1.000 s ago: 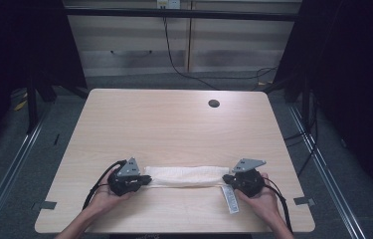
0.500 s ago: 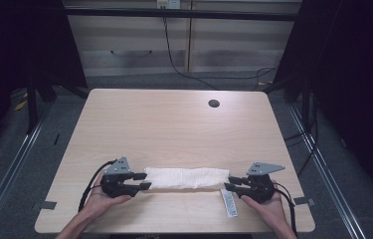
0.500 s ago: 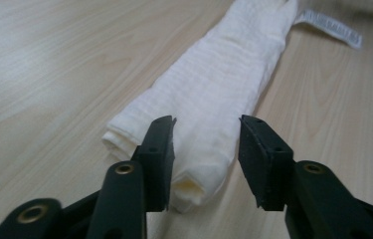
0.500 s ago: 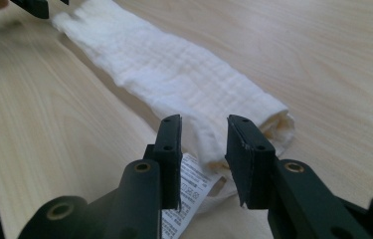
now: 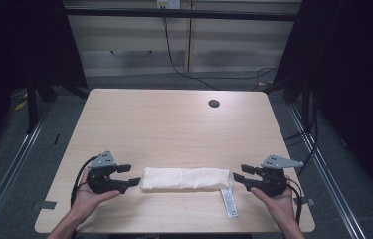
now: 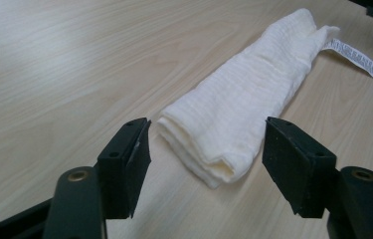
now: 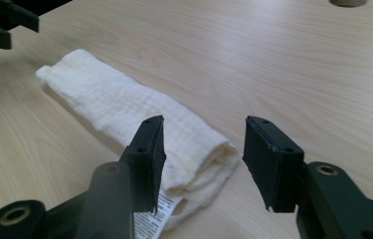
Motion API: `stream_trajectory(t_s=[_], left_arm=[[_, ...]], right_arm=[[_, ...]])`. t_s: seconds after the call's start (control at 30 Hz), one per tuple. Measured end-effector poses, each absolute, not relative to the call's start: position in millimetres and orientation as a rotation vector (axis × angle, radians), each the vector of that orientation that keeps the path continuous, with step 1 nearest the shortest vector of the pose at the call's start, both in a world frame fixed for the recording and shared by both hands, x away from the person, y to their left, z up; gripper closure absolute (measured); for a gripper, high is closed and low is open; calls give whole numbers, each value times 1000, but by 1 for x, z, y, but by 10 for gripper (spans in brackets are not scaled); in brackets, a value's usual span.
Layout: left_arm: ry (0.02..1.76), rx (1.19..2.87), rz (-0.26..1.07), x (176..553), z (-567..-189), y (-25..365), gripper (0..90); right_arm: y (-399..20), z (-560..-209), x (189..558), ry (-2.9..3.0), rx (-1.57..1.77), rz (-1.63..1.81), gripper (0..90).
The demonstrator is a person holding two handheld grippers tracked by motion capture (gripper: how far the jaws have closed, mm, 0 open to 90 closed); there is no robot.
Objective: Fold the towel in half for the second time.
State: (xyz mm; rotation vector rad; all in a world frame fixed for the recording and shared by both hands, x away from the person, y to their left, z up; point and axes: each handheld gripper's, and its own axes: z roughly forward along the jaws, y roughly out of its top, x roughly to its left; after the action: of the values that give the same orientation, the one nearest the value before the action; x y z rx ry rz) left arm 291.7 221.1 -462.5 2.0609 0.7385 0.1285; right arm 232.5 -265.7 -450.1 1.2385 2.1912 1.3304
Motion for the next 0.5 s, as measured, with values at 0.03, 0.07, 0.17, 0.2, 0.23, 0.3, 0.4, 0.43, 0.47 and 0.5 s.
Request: stream_trajectory(t_s=[0.03,0.07,0.17,0.2,0.23,0.3,0.4,0.43,0.47,0.5], left_arm=[[756,2050,127,291,-462,225,336],[766,2049,121,289,-462,228,320],[812,2034,171,281,-464,238,298],[812,2034,171,281,-464,238,288],[834,2016,211,275,-467,243,286],[827,2017,190,275,-467,247,253],[888,1981,186,278,-471,262,195],[899,1971,195,278,-474,265,186],[906,1958,189,279,-476,269,174],[917,1950,176,280,-478,272,167]], right_arm=[[-268,-451,231,2177,1255,1325,507],[-272,-452,230,2170,1260,1320,505],[-280,-454,224,2173,1282,1289,498],[-284,-455,222,2182,1278,1276,494],[-287,-455,219,2177,1280,1267,492],[-290,-456,216,2160,1289,1262,490],[-305,-463,205,2060,1358,1282,467],[-307,-464,204,2045,1369,1286,460],[-310,-466,203,2041,1381,1282,455],[-311,-467,203,2037,1389,1274,453]])
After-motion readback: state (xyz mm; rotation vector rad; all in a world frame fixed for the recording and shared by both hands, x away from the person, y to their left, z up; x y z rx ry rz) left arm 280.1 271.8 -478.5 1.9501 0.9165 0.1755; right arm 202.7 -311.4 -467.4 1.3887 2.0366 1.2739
